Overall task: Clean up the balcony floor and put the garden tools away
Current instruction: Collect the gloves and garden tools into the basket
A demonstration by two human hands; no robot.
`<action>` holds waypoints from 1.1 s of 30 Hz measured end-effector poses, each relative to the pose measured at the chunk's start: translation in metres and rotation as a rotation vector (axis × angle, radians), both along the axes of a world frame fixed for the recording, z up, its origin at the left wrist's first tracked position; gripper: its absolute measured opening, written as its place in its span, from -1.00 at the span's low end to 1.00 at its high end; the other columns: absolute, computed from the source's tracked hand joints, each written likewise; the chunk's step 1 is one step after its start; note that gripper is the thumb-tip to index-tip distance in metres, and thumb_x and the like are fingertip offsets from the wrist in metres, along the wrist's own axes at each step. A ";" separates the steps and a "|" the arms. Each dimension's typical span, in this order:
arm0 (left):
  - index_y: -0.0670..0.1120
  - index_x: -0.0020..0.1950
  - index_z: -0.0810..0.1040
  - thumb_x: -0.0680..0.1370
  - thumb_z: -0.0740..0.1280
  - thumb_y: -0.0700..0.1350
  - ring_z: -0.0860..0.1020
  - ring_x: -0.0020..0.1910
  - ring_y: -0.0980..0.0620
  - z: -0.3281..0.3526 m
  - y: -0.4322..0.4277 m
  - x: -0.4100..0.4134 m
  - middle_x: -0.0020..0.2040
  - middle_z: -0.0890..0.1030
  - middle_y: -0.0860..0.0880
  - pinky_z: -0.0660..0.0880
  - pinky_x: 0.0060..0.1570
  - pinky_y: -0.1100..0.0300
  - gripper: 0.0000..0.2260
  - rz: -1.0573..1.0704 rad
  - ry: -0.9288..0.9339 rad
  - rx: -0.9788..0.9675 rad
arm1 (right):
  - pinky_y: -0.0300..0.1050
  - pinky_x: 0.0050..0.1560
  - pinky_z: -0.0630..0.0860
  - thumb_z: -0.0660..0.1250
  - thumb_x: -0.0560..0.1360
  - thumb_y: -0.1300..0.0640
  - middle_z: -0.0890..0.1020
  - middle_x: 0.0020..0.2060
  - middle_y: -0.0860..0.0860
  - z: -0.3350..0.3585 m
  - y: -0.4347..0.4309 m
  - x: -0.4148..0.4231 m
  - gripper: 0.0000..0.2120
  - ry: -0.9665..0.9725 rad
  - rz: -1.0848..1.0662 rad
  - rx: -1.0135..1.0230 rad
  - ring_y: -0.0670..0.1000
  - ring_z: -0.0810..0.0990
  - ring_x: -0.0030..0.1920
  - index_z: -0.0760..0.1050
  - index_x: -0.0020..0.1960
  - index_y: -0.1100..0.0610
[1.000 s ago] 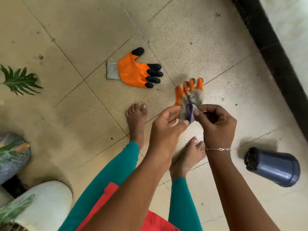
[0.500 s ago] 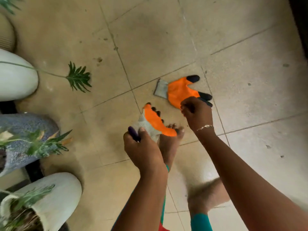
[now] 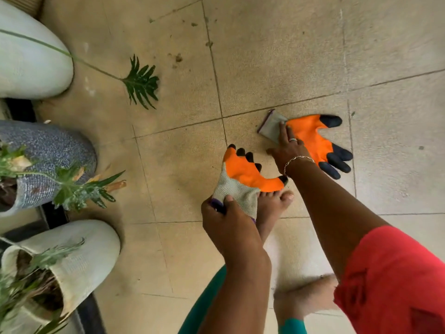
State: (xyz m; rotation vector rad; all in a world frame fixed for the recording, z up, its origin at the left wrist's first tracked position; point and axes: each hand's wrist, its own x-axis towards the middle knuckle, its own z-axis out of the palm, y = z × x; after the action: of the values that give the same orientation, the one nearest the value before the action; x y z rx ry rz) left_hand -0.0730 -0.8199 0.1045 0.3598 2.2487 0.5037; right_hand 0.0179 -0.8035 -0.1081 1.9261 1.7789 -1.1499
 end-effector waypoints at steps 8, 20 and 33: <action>-0.02 -0.14 0.34 0.61 0.21 -0.23 0.48 -0.02 -0.03 -0.002 -0.004 0.003 -0.21 0.41 0.11 0.49 0.18 -0.02 -0.83 0.026 -0.014 -0.051 | 0.05 0.16 0.42 0.16 0.47 0.38 0.35 0.37 0.16 0.008 -0.007 0.020 -0.60 0.124 -0.275 0.144 0.25 0.43 0.23 0.41 0.30 0.28; -0.19 0.09 0.52 0.41 0.34 -0.21 0.60 0.06 -0.18 -0.004 -0.076 0.046 0.11 0.58 -0.22 0.52 0.11 -0.18 -0.75 -0.318 -0.250 -0.018 | -0.13 -0.29 0.49 0.08 0.38 0.35 0.53 -0.28 0.05 0.145 -0.110 0.054 -0.54 0.517 -1.423 0.485 0.00 0.59 -0.33 0.30 0.22 0.03; -0.04 -0.14 0.59 0.43 0.14 -0.47 0.58 0.09 -0.22 0.142 -0.185 0.064 0.06 0.60 -0.22 0.58 0.04 -0.08 -0.62 -1.112 -0.535 -0.227 | 0.15 -0.02 0.54 0.22 0.26 -0.04 0.64 -0.17 0.14 0.333 -0.305 0.020 -0.72 0.308 -2.062 0.596 0.16 0.61 -0.09 0.55 -0.12 0.05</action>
State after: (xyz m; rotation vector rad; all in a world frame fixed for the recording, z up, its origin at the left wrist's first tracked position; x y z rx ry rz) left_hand -0.0095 -1.0048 0.2465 1.0963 1.2821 -0.2326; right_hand 0.0374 -1.1088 0.2247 3.9715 -0.7728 -1.1571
